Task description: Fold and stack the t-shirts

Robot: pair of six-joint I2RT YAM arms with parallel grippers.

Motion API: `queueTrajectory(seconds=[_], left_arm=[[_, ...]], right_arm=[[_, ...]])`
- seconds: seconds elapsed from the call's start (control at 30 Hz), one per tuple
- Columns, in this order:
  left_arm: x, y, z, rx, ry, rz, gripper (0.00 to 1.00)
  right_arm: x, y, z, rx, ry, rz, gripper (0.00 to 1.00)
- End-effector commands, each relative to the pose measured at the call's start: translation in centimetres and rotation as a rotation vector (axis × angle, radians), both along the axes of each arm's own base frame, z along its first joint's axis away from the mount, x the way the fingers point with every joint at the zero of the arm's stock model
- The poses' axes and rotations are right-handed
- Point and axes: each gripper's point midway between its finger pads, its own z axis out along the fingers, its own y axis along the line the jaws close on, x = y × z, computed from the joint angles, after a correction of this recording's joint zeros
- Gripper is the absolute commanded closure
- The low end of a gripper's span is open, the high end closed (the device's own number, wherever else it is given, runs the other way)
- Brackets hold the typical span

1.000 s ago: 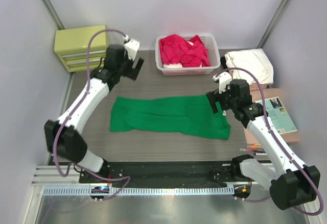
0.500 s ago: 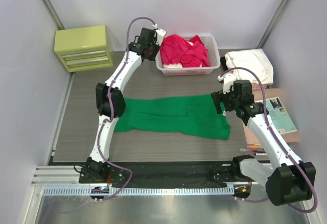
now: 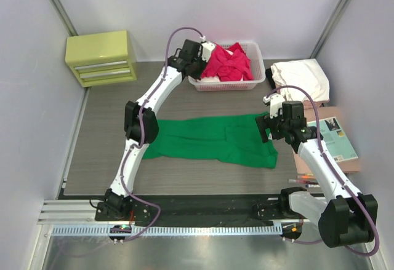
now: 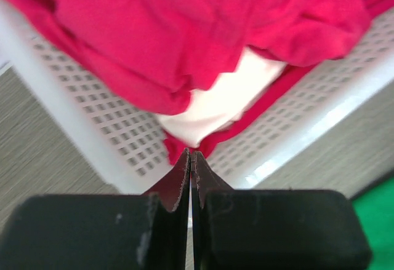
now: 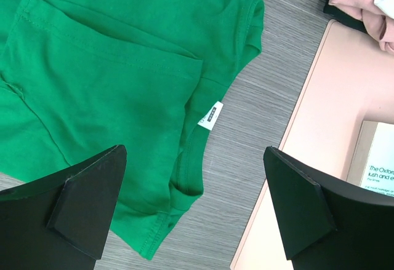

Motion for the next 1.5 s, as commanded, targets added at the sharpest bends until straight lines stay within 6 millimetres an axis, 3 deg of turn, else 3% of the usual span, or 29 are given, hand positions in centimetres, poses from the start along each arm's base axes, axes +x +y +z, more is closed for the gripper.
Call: queueTrajectory(seconds=[0.0,0.17,0.23,0.27,0.37,0.5,0.53,0.57,0.6,0.63,0.67,0.7,0.73,0.8,0.83,0.9,0.93,0.97,1.0,1.03,1.13,1.3,1.47], left_arm=[[-0.9,-2.8,-1.4,-0.066,0.042,-0.092,1.00],[-1.2,-1.8,-5.8,-0.108,0.197,-0.019,1.00],[-0.4,-0.2,-6.7,-0.094,0.200,0.038,1.00],[-0.7,0.6,-8.2,-0.090,0.235,0.079,1.00],[0.0,3.0,-8.6,-0.076,0.234,0.156,1.00],[0.4,5.7,-7.2,-0.108,0.212,0.235,1.00],[-0.5,6.5,-8.3,-0.091,0.234,0.251,1.00],[-0.6,7.0,-5.7,-0.104,0.182,0.255,1.00],[-0.6,7.5,-4.8,-0.110,0.154,0.265,1.00],[-1.5,7.8,-5.6,-0.104,0.157,0.262,1.00],[-2.0,8.0,-5.3,-0.104,0.152,0.258,1.00],[-2.5,8.1,-3.3,-0.122,0.126,0.248,1.00],[-3.6,8.5,-4.2,-0.108,0.152,0.249,1.00],[-4.4,9.0,-2.5,-0.116,0.124,0.250,1.00],[-5.5,9.5,-3.4,-0.101,0.141,0.250,1.00],[-5.9,10.3,-1.9,-0.101,0.097,0.258,1.00],[-6.9,10.8,-2.9,-0.087,0.118,0.265,1.00],[-7.0,11.3,-2.6,-0.093,0.105,0.273,1.00],[-7.5,11.6,-1.3,-0.103,0.079,0.271,1.00],[-8.4,12.2,-2.2,-0.089,0.095,0.283,1.00],[-9.3,14.2,-1.3,-0.105,0.056,0.313,1.00],[-8.8,19.4,-1.9,-0.088,0.093,0.395,1.00],[-8.7,21.0,-2.4,-0.057,0.081,0.428,1.00]], right_arm=[[0.6,0.1,1.7,0.014,-0.057,0.007,0.00],[0.0,0.2,1.9,0.022,-0.069,0.019,0.00],[-0.3,0.5,1.6,0.033,-0.063,0.027,0.00],[-0.4,0.5,1.7,0.036,-0.069,0.031,0.00],[-0.8,0.5,1.6,0.039,-0.070,0.029,0.00],[-1.0,0.7,2.1,0.046,-0.084,0.036,0.00],[-1.0,0.6,2.1,0.047,-0.084,0.032,0.00],[-1.1,0.6,2.2,0.049,-0.087,0.033,0.00],[-1.1,0.7,2.3,0.051,-0.091,0.034,0.00],[-1.2,0.8,2.3,0.056,-0.091,0.040,0.00],[-1.2,0.8,2.2,0.058,-0.090,0.039,0.00],[-1.2,0.8,2.3,0.061,-0.093,0.041,0.00],[-1.3,0.9,2.4,0.062,-0.096,0.042,0.00],[-1.2,1.0,2.7,0.065,-0.105,0.046,0.00],[-1.3,1.0,2.7,0.067,-0.108,0.045,0.00],[-1.3,1.0,2.8,0.072,-0.112,0.049,0.00],[-1.4,1.0,2.9,0.072,-0.115,0.048,0.00],[-1.4,1.0,2.9,0.071,-0.117,0.051,0.00],[-1.4,1.1,3.0,0.071,-0.117,0.054,0.00],[-1.5,1.0,3.0,0.071,-0.119,0.052,0.00],[-1.7,1.1,3.2,0.075,-0.121,0.058,0.00],[-1.8,1.4,3.6,0.084,-0.134,0.070,0.00],[-1.8,1.3,3.5,0.085,-0.129,0.064,0.00]])
